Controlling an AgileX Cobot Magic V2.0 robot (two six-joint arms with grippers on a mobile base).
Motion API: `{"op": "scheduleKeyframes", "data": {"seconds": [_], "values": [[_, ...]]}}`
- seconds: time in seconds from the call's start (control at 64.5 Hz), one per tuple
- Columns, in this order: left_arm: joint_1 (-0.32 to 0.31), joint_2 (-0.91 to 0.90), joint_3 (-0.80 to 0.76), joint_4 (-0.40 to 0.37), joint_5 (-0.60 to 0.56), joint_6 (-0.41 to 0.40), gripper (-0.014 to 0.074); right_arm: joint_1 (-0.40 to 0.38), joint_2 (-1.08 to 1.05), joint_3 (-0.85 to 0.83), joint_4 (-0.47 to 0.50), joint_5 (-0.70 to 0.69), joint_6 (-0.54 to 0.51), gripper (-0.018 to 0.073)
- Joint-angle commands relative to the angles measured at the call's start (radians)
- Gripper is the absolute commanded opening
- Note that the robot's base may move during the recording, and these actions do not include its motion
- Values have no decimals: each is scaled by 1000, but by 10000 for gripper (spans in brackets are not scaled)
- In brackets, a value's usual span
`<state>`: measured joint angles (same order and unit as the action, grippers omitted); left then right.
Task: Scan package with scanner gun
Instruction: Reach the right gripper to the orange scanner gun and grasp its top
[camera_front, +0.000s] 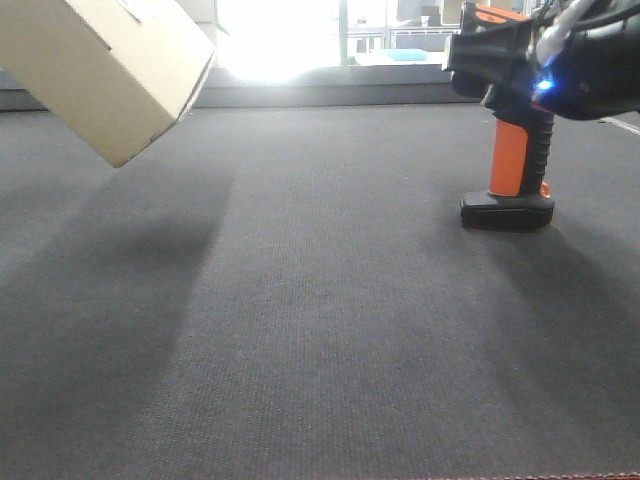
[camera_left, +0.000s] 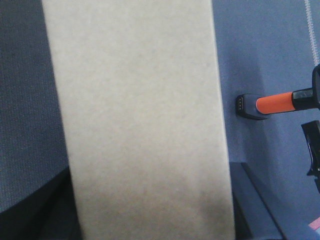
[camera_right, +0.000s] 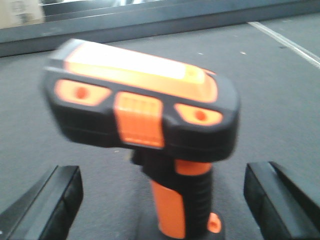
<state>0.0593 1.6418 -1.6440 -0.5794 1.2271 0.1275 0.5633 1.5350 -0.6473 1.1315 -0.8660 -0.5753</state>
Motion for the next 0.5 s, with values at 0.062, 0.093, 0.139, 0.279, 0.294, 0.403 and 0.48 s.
{"op": "scheduleKeyframes", "data": {"seconds": [0.062, 0.093, 0.139, 0.279, 0.294, 0.403, 0.48], "values": [[-2, -13, -6, -16, -6, 3, -111, 4, 29, -8, 2, -44, 10, 559], [-2, -13, -6, -16, -6, 3, -111, 4, 33, -9, -2, -40, 9, 559], [-2, -13, -6, -16, -6, 3, -111, 4, 40, -14, -2, -40, 15, 559], [-2, -13, -6, -14, -6, 3, -111, 4, 51, -23, -3, -60, 65, 559], [-2, -13, -6, -12, -6, 3, -111, 4, 51, -22, -3, -64, 72, 559], [-2, -13, -6, -12, -6, 3, -111, 2, 63, -31, -3, -81, 87, 559], [-2, -13, -6, -12, -6, 3, -111, 2, 79, -36, -3, -85, 87, 559]]}}
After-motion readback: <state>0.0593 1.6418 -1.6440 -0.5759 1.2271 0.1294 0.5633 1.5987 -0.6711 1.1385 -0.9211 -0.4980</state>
